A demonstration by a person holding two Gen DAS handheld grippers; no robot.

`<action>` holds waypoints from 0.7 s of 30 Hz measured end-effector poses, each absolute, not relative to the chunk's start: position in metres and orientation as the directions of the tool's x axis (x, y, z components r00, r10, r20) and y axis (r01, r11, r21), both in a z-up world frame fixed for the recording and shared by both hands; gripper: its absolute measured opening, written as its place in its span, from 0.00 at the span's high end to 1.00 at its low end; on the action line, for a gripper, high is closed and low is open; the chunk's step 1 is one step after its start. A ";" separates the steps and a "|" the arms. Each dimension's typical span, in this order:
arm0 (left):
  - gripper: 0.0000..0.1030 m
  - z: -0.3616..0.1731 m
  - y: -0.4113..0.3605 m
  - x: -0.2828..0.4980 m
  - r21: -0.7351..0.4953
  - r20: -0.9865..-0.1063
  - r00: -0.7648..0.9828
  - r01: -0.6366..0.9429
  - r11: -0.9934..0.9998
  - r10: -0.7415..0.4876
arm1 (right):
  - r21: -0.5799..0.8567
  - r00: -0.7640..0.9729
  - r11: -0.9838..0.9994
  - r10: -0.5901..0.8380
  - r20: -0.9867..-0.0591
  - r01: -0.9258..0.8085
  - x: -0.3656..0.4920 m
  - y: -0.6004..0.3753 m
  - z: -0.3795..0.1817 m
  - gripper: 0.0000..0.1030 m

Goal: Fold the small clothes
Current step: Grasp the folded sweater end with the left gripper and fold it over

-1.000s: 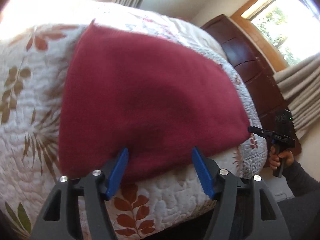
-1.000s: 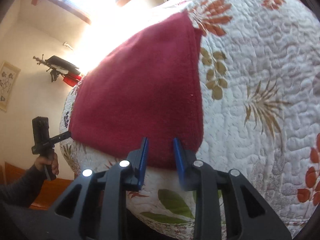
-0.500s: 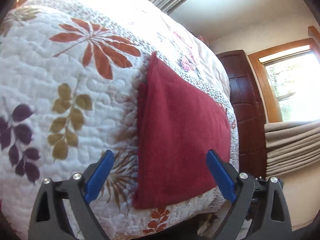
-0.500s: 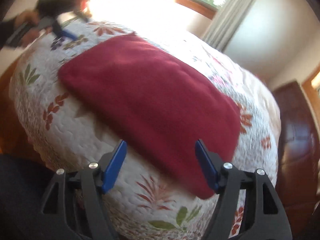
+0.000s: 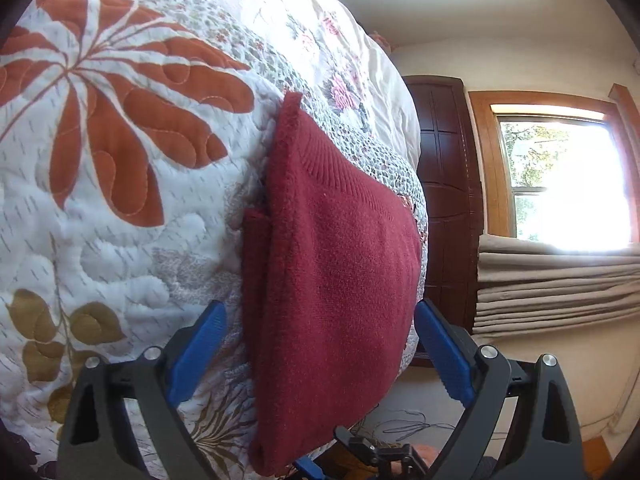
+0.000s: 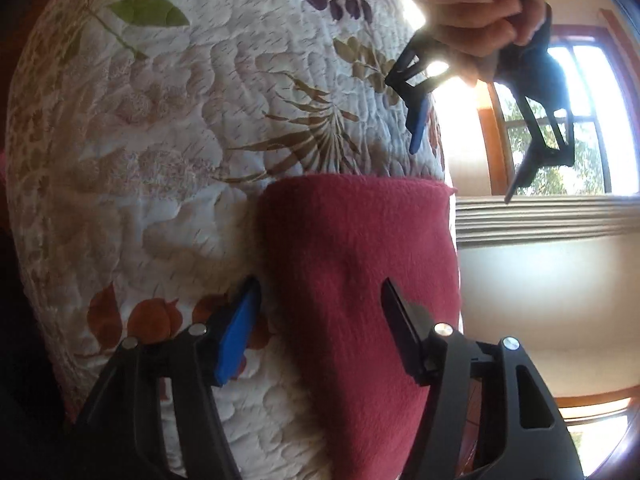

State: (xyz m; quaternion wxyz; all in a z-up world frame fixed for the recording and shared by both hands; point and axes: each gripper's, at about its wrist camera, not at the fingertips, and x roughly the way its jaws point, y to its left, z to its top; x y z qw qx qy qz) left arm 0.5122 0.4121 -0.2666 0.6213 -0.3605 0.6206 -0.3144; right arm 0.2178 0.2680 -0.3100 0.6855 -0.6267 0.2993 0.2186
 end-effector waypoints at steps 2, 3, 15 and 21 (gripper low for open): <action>0.08 -0.273 0.417 0.514 -0.838 -0.543 0.038 -0.078 0.539 -0.839 | -0.742 0.738 0.082 -0.078 -0.670 -0.665 0.225 0.279 -0.316 0.40; 0.08 -0.275 0.419 0.515 -0.840 -0.540 0.039 -0.086 0.535 -0.841 | -0.747 0.742 0.074 -0.080 -0.665 -0.661 0.230 0.284 -0.317 0.43; 0.05 -0.282 0.418 0.522 -0.894 -0.410 -0.037 -0.181 0.410 -0.911 | -0.500 0.655 0.623 0.027 -0.755 -0.601 0.283 0.243 -0.180 0.87; 0.05 -0.293 0.382 0.546 -0.888 -0.405 -0.108 -0.190 0.419 -0.908 | -0.465 0.662 0.681 0.037 -0.749 -0.565 0.299 0.225 -0.160 0.87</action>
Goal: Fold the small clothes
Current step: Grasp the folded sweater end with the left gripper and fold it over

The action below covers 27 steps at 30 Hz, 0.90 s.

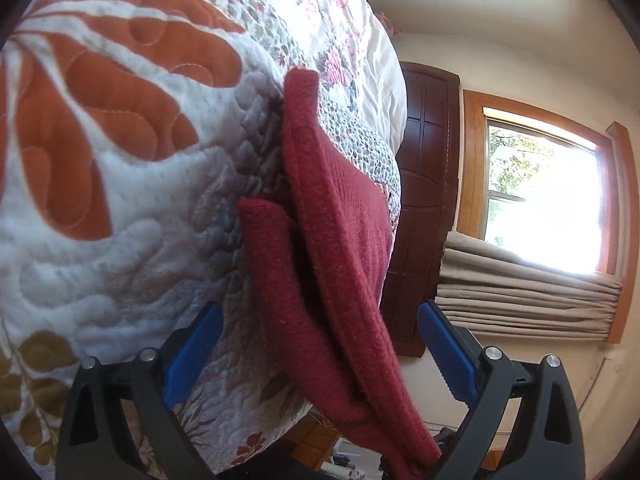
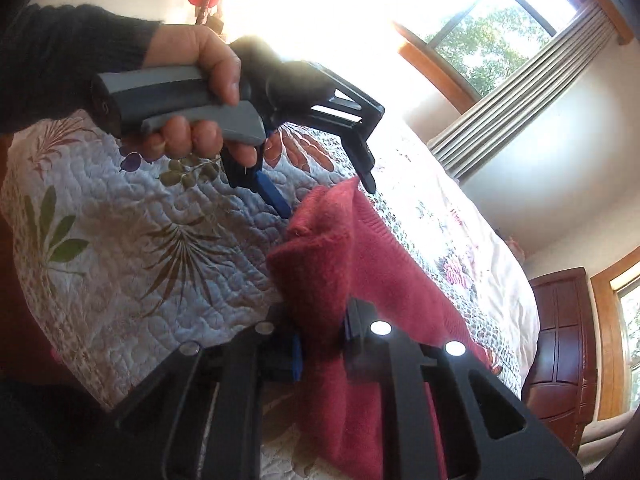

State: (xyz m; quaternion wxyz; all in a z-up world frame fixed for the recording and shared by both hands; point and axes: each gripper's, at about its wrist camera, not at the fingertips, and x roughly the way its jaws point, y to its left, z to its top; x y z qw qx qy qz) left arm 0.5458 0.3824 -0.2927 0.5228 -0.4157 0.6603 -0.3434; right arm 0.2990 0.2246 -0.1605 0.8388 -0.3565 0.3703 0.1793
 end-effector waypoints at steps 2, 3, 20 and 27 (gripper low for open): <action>0.05 -0.298 0.370 0.553 -0.879 -0.410 -0.137 -0.203 0.430 -0.902 | -0.458 0.658 0.687 0.039 -0.752 -0.564 0.298 0.227 -0.162 0.87; 0.05 -0.299 0.365 0.557 -0.874 -0.416 -0.150 -0.206 0.440 -0.897 | -0.457 0.658 0.688 0.040 -0.752 -0.564 0.299 0.228 -0.162 0.87; 0.79 -0.241 0.337 0.579 -0.865 -0.469 -0.133 -0.129 0.485 -0.873 | -0.390 0.673 0.760 0.082 -0.736 -0.520 0.300 0.206 -0.139 0.87; 0.79 -0.206 0.312 0.589 -0.864 -0.486 -0.125 -0.081 0.497 -0.865 | -0.378 0.701 0.792 0.086 -0.708 -0.479 0.299 0.189 -0.123 0.87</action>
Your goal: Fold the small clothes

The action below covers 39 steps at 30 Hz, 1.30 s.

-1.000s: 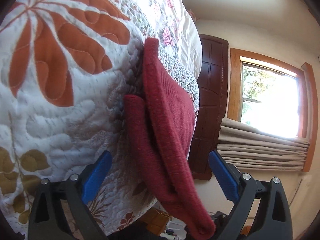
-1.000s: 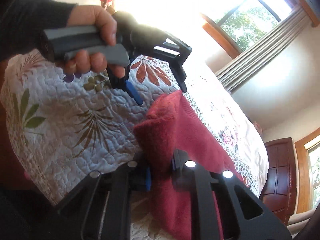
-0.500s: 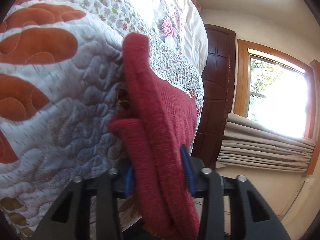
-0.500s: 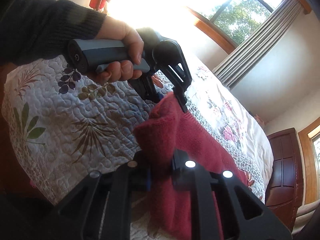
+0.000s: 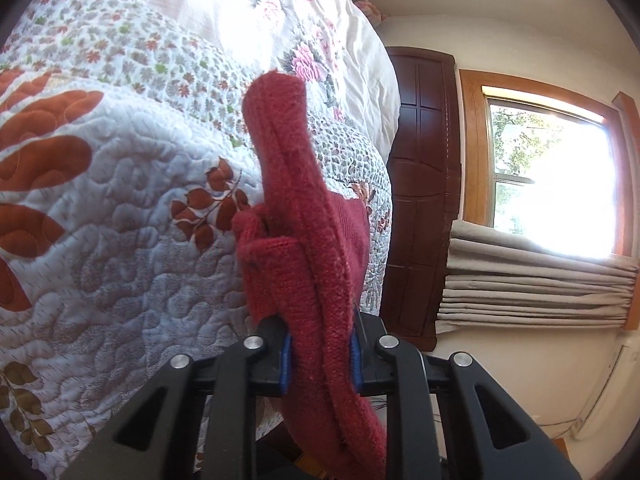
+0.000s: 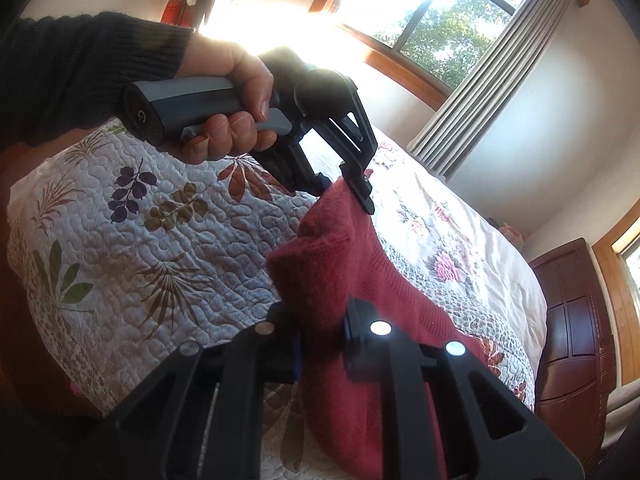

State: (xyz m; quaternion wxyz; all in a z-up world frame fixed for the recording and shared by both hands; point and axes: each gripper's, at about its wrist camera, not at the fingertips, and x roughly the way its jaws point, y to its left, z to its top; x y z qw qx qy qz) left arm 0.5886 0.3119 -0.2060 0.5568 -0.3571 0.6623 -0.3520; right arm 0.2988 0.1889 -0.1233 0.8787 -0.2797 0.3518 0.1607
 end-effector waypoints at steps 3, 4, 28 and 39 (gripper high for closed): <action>0.79 -0.192 0.301 0.590 -0.862 -0.494 -0.127 -0.057 0.503 -0.860 | -0.373 0.710 0.804 0.084 -0.699 -0.462 0.298 0.181 -0.118 0.87; 0.79 -0.188 0.296 0.590 -0.861 -0.497 -0.127 -0.049 0.506 -0.859 | -0.372 0.713 0.808 0.084 -0.696 -0.457 0.297 0.178 -0.116 0.87; 0.79 -0.120 0.074 0.585 -0.788 -0.616 -0.251 0.194 0.585 -0.747 | -0.043 0.738 0.994 0.048 -0.673 -0.104 0.276 -0.004 -0.085 0.87; 0.79 -0.161 -0.029 0.576 -0.680 -0.729 -0.306 0.223 0.698 -0.612 | 0.213 0.701 0.976 0.115 -0.704 0.054 0.271 -0.107 -0.131 0.87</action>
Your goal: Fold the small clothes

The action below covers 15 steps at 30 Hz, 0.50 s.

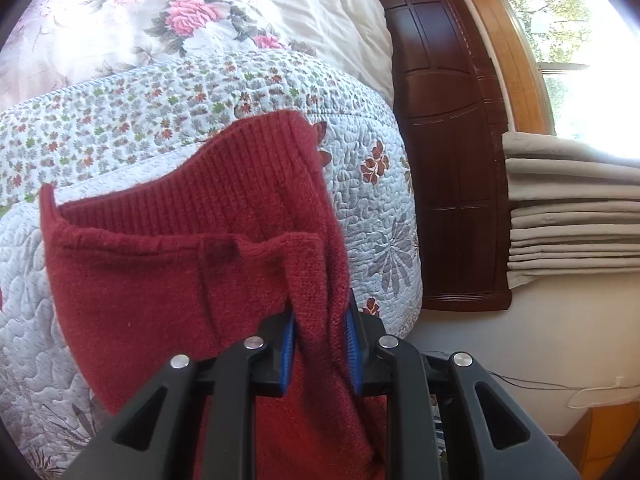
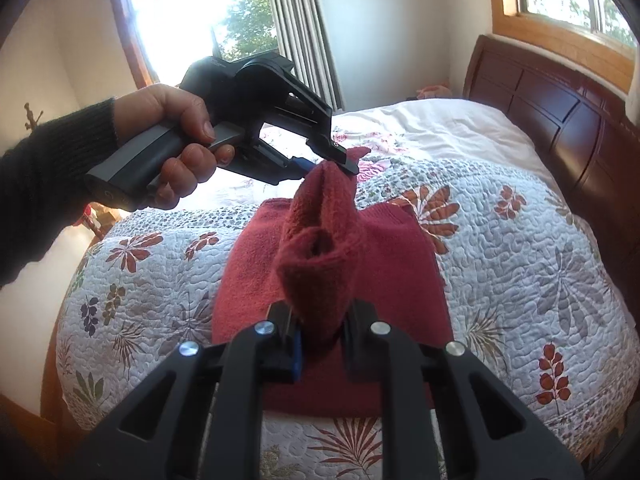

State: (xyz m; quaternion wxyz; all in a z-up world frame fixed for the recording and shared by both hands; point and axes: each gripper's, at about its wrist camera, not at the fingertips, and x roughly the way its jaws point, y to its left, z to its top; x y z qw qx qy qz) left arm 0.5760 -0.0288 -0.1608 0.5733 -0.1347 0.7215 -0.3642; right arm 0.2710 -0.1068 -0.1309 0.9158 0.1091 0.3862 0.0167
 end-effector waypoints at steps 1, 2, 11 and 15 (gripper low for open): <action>0.79 -0.165 -0.036 0.575 -0.669 -0.739 -0.309 0.228 0.708 -0.599 | 0.238 0.700 0.969 0.128 -0.702 0.061 0.270 -0.115 -0.135 0.87; 0.79 -0.168 -0.043 0.573 -0.656 -0.749 -0.311 0.233 0.718 -0.585 | 0.262 0.698 0.963 0.141 -0.702 0.069 0.269 -0.123 -0.140 0.87; 0.79 -0.189 -0.091 0.557 -0.546 -0.832 -0.301 0.294 0.785 -0.466 | 0.415 0.678 0.902 0.234 -0.697 0.116 0.258 -0.174 -0.176 0.87; 0.79 -0.200 -0.106 0.550 -0.511 -0.853 -0.290 0.304 0.804 -0.433 | 0.485 0.667 0.865 0.284 -0.689 0.132 0.255 -0.193 -0.192 0.87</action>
